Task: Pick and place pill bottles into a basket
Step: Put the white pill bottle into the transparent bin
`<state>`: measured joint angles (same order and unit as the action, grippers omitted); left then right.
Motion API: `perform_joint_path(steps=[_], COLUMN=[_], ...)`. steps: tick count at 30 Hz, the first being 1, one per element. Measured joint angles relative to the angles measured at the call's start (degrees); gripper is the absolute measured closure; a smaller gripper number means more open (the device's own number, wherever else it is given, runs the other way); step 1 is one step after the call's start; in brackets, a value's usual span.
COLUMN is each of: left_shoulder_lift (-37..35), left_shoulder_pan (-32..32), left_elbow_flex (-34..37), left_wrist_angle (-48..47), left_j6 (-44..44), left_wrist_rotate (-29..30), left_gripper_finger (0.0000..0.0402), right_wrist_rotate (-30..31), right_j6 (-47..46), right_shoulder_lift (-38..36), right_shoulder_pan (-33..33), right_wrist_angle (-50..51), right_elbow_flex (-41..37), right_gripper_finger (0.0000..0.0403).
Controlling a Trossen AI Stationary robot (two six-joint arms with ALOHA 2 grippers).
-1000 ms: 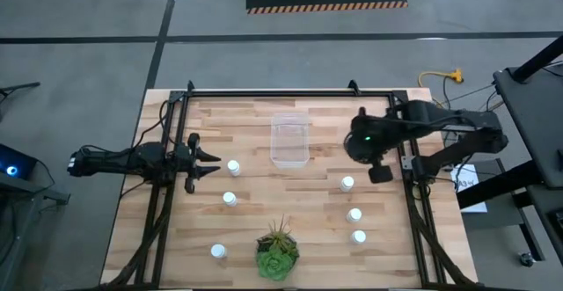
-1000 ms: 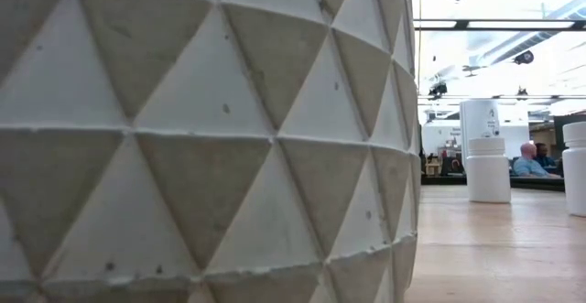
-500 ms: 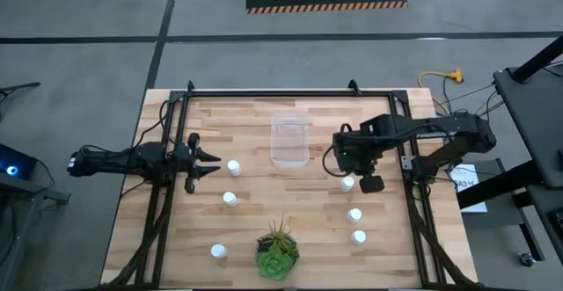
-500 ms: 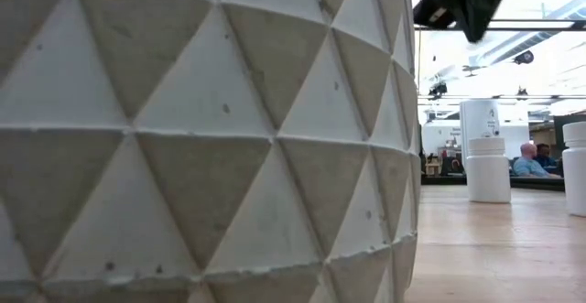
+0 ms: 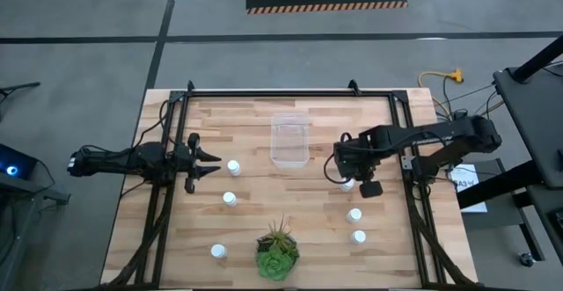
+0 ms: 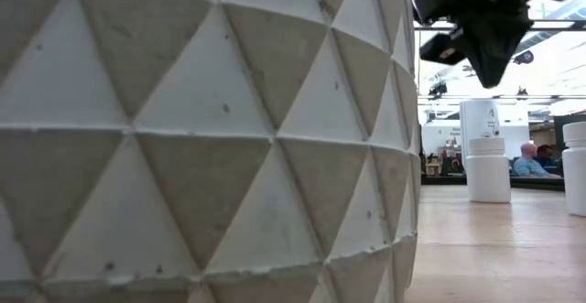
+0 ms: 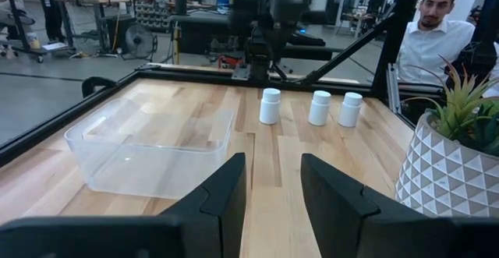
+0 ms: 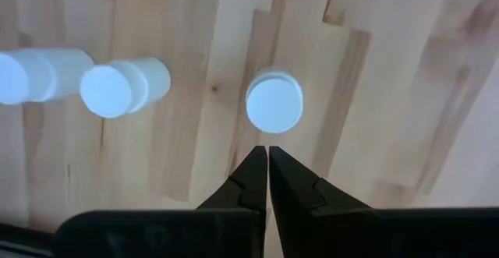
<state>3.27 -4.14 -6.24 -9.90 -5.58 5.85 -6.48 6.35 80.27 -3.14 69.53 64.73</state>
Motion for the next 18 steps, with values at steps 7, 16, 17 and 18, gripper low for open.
perform_joint_path(steps=[7,16,17,18], left_shoulder_lift=[0.0,0.1,0.1,0.1], left_shoulder_pan=[0.0,0.0,0.0,0.0], left_elbow_flex=[0.0,0.0,0.0,0.0], left_wrist_angle=[-0.1,-0.1,-0.1,-0.1], left_j6=[0.0,0.0,0.0,0.0], left_wrist_rotate=[0.0,0.0,0.0,0.0], left_gripper_finger=[0.0295,0.0295,0.0295,0.0295], right_wrist_rotate=[0.0,0.0,0.0,0.0], right_j6=[0.3,1.5,1.6,1.7], right_shoulder_lift=[0.0,0.0,0.0,0.0], right_shoulder_pan=[0.0,0.0,0.0,0.0], right_wrist_angle=[-4.0,-9.6,-9.9,-10.4], right_elbow_flex=[-4.0,-5.9,-6.2,-6.4], right_gripper_finger=[0.0394,0.0394,0.0394,0.0394])
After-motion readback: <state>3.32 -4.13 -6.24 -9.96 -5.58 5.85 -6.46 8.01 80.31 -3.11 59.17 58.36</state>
